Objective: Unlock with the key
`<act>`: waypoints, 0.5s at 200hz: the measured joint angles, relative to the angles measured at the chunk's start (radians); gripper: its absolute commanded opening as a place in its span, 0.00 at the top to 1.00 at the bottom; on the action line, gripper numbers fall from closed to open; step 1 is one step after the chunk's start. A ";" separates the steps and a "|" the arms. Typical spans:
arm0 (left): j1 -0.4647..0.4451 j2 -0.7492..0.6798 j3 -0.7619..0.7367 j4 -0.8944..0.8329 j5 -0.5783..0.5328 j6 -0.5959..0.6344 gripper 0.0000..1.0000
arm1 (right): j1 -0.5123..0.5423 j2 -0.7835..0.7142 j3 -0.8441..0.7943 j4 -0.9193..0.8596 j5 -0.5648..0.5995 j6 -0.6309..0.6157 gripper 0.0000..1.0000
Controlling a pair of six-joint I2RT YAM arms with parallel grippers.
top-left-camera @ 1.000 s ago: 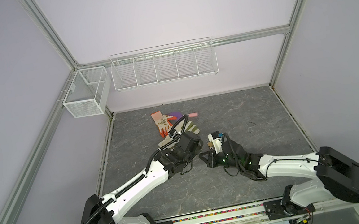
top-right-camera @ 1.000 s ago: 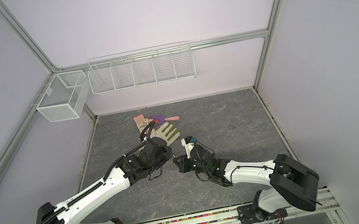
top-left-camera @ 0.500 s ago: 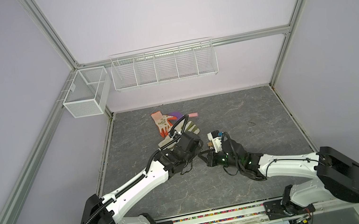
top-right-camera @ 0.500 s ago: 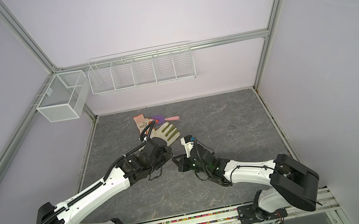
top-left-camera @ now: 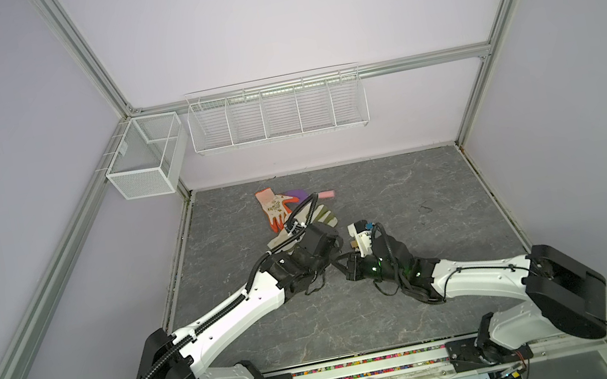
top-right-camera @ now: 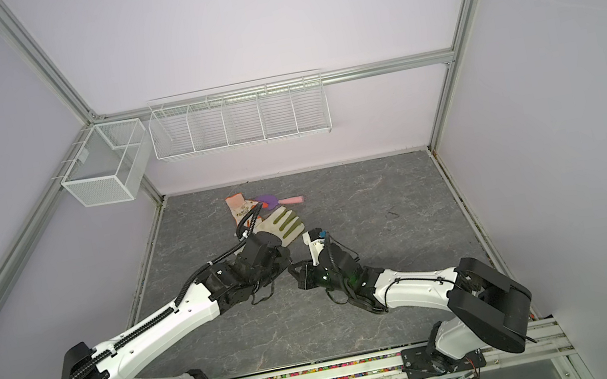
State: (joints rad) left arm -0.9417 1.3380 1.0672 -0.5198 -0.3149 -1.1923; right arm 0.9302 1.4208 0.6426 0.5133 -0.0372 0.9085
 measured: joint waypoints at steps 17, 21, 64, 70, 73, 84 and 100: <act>0.000 0.000 0.000 0.003 -0.003 0.000 1.00 | -0.006 -0.001 0.000 0.000 -0.010 0.001 0.93; 0.000 0.000 0.000 0.003 -0.003 0.000 1.00 | -0.007 -0.002 0.000 0.000 -0.012 0.001 0.93; -0.001 0.001 0.000 0.004 -0.007 0.011 1.00 | -0.013 -0.023 0.004 -0.016 -0.020 0.002 0.93; -0.001 0.001 0.000 0.005 -0.008 0.015 1.00 | -0.013 -0.026 0.005 -0.021 -0.020 0.002 0.93; -0.001 0.001 0.000 0.005 -0.008 0.016 1.00 | -0.013 -0.027 0.006 -0.023 -0.021 0.002 0.93; -0.001 0.001 0.000 0.004 -0.008 0.019 1.00 | -0.013 -0.027 0.008 -0.030 -0.021 0.004 0.93; -0.001 0.001 0.000 0.005 -0.007 0.020 1.00 | -0.018 -0.027 0.011 -0.036 -0.031 0.010 0.93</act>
State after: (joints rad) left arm -0.9424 1.3388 1.0676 -0.5152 -0.3222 -1.1725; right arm 0.9119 1.3933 0.6533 0.4774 -0.0677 0.9180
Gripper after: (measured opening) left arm 0.215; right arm 0.067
